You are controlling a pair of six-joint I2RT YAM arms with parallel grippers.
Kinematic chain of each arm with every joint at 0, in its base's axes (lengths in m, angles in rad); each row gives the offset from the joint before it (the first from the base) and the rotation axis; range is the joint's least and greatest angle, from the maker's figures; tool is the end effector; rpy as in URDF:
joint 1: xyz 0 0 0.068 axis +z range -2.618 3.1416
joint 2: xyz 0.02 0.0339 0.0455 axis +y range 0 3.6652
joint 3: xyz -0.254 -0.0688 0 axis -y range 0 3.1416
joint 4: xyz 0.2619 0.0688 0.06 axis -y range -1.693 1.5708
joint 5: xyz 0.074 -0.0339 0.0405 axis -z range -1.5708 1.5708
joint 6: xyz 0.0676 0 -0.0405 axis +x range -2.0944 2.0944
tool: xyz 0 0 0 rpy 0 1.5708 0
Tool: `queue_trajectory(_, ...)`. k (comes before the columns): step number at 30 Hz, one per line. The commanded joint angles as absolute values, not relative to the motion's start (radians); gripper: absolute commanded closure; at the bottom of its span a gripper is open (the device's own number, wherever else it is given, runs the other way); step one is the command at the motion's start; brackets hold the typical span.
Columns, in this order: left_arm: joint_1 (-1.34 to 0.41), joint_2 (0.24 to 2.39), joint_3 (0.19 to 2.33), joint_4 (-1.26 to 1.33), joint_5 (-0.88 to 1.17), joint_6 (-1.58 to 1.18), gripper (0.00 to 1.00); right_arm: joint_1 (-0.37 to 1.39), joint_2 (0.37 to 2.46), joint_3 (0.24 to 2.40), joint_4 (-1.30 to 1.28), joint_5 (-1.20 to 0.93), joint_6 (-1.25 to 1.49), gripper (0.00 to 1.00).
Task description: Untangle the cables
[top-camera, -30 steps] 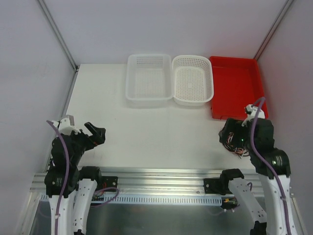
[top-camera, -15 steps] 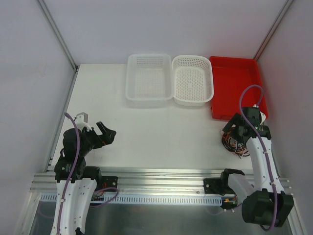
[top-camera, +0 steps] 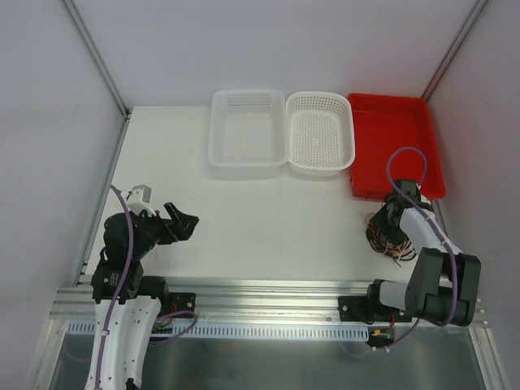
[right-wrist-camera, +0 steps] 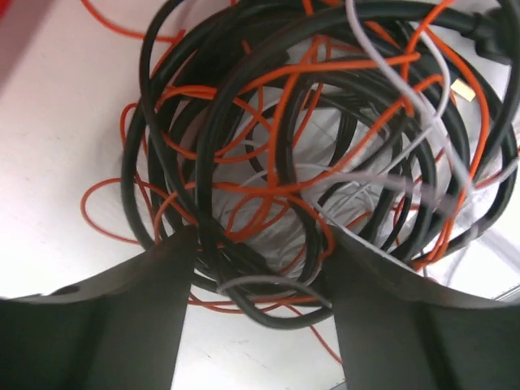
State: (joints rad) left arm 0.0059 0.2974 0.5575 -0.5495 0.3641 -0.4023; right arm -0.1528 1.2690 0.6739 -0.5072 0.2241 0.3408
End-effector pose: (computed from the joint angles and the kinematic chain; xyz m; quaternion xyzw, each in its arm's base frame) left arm 0.1464 -0.0232 0.2741 -0.0538 0.7940 -0.2581 0.5478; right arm 0.2529 -0.0541 0.1341 0.2613 0.9310 -0.0866 0.2398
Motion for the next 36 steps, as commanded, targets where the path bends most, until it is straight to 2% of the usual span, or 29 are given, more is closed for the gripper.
queue_trajectory(1, 0.003, 0.301, 0.551, -0.495, 0.413, -0.374, 0.01, -0.15, 1.252, 0.635, -0.476, 0.193, 0.35, 0.43)
queue_trajectory(5, 0.003, 0.295, 0.548, -0.492, 0.417, -0.374, 0.01, -0.086, 1.195, 0.609, -0.472, 0.111, 0.285, 0.77)
queue_trajectory(9, 0.003, 0.291, 0.546, -0.491, 0.419, -0.373, 0.01, 0.069, 1.125, 0.626, -0.492, 0.078, 0.246, 0.95)
queue_trajectory(11, 0.003, 0.29, 0.546, -0.489, 0.422, -0.373, 0.01, 0.184, 1.097, 0.641, -0.512, 0.071, 0.242, 0.99)
queue_trajectory(15, 0.003, 0.288, 0.543, -0.485, 0.433, -0.373, 0.01, 0.371, 1.068, 0.721, -0.532, 0.055, 0.226, 0.99)
queue_trajectory(17, 0.005, 0.29, 0.541, -0.48, 0.439, -0.371, 0.01, 0.518, 1.087, 0.8, -0.546, 0.081, 0.219, 0.99)
queue_trajectory(25, 0.003, 0.304, 0.534, -0.471, 0.479, -0.37, 0.01, 0.99, 1.426, 1.08, -0.511, 0.147, 0.092, 0.99)
queue_trajectory(28, 0.003, 0.31, 0.531, -0.463, 0.491, -0.371, 0.01, 1.061, 1.526, 1.158, -0.502, 0.141, 0.071, 0.9)
queue_trajectory(30, 0.003, 0.317, 0.528, -0.46, 0.498, -0.376, 0.01, 1.072, 1.597, 1.187, -0.502, 0.126, 0.069, 0.77)
queue_trajectory(34, -0.021, 0.35, 0.526, -0.46, 0.517, -0.393, 0.01, 1.074, 1.614, 1.218, -0.529, 0.083, 0.052, 0.42)
queue_trajectory(35, -0.025, 0.354, 0.526, -0.46, 0.52, -0.397, 0.01, 1.074, 1.591, 1.221, -0.534, 0.066, 0.045, 0.29)
queue_trajectory(36, -0.026, 0.363, 0.526, -0.459, 0.523, -0.411, 0.01, 1.074, 1.573, 1.224, -0.538, 0.063, 0.044, 0.26)
